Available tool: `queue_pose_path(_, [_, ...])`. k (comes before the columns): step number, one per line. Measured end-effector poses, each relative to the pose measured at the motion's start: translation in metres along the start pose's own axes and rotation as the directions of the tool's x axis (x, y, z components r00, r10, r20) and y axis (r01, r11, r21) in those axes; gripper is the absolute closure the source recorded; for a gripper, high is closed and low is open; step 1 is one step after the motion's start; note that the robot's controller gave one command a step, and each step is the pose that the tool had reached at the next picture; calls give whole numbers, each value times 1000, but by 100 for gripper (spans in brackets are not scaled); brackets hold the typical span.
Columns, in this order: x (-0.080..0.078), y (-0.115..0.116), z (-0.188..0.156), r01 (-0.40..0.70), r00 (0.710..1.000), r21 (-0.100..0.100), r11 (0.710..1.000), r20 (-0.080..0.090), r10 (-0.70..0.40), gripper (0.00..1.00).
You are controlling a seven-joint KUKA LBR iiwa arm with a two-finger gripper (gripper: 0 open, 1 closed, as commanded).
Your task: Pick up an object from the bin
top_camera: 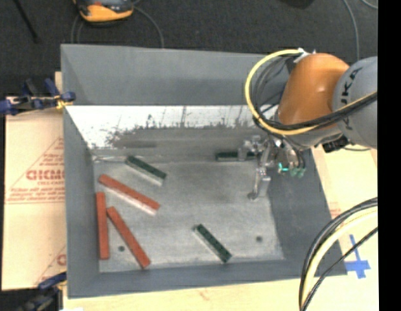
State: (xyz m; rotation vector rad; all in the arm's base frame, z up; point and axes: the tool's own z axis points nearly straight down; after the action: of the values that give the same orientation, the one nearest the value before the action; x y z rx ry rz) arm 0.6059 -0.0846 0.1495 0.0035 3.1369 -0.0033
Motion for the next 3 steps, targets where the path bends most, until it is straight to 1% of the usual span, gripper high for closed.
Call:
queue_pose_path(1, [55,26,-10,44,999,-1,999,-2,-44,0])
queue_pose_path(2, [74,63,35,61,998,-2,998,5,-61,0])
queue_pose_path(3, [108,50,40,3,1000,-5,1000,-14,-3,0])
